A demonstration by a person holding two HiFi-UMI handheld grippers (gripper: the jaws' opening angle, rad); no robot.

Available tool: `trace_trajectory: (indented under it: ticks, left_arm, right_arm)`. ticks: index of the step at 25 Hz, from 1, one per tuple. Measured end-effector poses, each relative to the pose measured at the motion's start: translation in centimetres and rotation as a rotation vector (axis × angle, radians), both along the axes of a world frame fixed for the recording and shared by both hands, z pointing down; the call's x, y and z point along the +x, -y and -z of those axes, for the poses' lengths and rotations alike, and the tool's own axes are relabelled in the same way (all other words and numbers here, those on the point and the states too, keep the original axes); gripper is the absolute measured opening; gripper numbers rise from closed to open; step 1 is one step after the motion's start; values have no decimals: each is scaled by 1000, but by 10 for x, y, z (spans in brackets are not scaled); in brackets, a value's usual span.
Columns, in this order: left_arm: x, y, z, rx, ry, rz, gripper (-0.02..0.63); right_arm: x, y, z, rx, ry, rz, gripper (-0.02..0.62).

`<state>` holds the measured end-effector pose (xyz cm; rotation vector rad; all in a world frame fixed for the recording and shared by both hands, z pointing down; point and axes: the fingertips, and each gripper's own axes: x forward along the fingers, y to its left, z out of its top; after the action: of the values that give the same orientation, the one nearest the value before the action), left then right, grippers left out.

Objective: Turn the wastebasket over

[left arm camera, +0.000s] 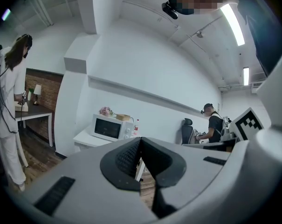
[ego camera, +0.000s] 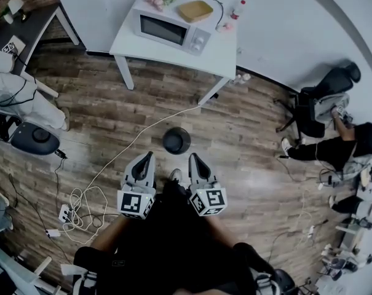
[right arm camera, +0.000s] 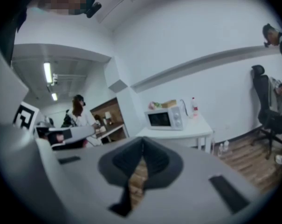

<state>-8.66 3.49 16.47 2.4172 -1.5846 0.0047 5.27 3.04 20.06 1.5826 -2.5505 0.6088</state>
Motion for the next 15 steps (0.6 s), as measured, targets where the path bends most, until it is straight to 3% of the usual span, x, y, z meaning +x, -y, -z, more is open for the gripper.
trace_trajectory:
  ticks: [9,15]
  left_arm:
    - [1,8,-3,29,-5,-6,34]
    - [1,12,6,2,-24,-18,34]
  right_arm:
    - [-12,-2,2,26,-14,28,32]
    - [-17,-3,5,17,12,52,32]
